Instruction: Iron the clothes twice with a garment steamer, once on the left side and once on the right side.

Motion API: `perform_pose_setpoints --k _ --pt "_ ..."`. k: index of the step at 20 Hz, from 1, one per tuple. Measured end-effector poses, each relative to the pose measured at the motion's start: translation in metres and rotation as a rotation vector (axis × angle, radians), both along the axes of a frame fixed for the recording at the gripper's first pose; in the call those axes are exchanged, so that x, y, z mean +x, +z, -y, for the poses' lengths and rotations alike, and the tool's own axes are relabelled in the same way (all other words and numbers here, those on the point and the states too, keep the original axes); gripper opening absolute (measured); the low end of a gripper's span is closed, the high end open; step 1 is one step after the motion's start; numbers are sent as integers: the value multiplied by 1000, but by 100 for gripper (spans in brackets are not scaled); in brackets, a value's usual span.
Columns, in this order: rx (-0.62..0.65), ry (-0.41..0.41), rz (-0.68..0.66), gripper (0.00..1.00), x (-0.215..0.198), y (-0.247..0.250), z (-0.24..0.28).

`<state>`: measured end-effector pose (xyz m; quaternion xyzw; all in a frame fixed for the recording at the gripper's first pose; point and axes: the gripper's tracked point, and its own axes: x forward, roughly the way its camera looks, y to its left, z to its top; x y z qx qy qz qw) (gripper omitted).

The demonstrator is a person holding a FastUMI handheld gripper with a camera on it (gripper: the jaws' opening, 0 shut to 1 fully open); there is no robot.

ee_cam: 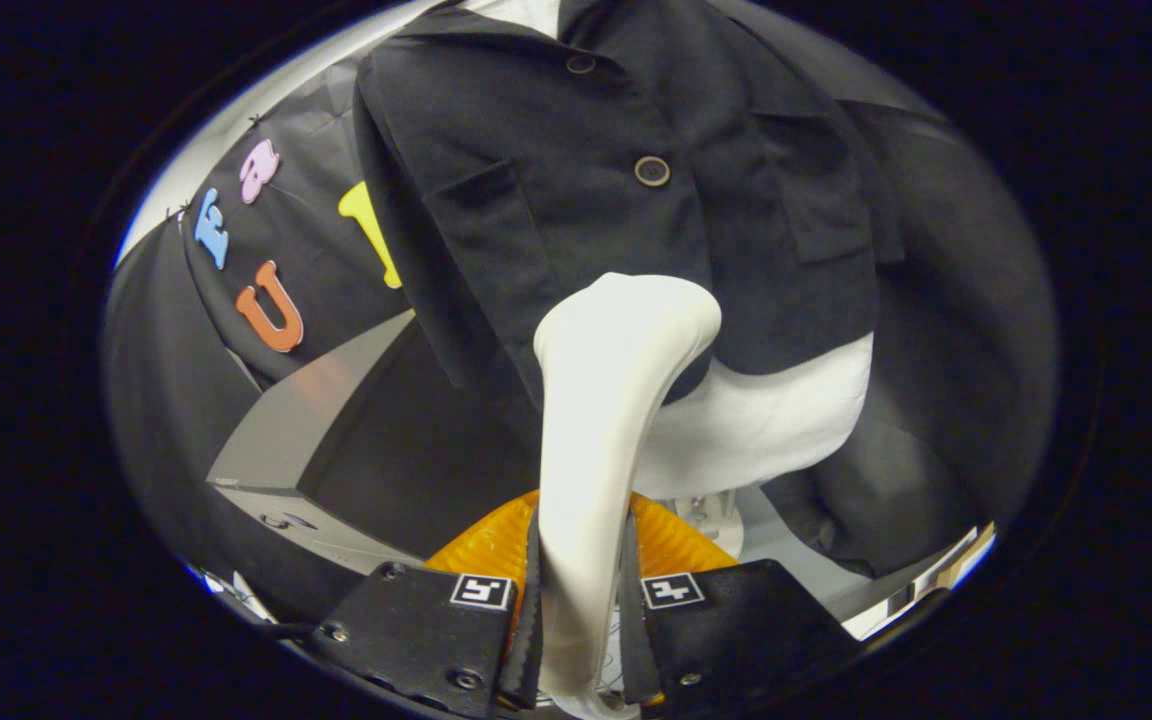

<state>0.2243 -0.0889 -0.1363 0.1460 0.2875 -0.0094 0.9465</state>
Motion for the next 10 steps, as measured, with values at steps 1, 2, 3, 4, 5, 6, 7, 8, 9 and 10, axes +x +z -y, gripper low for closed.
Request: perform_pose_setpoints --k 1,2,3,4,5,6,7,8,9,10 --pt "3 -4 -13 34 1 -6 -1" --pt "4 -7 -23 34 3 -11 -1" --pt "2 -7 -28 34 4 -15 -3" --pt "-2 -5 -32 34 6 -18 -5" --pt "-7 -3 -34 34 5 -20 -7" --pt "-10 2 -33 34 5 -20 -8" --pt "-12 5 -30 34 3 -20 -7" --pt "-14 8 -23 34 1 -17 -7" --pt "-19 11 -11 34 -1 -12 -5" --pt "-27 14 3 34 -2 -5 -3"
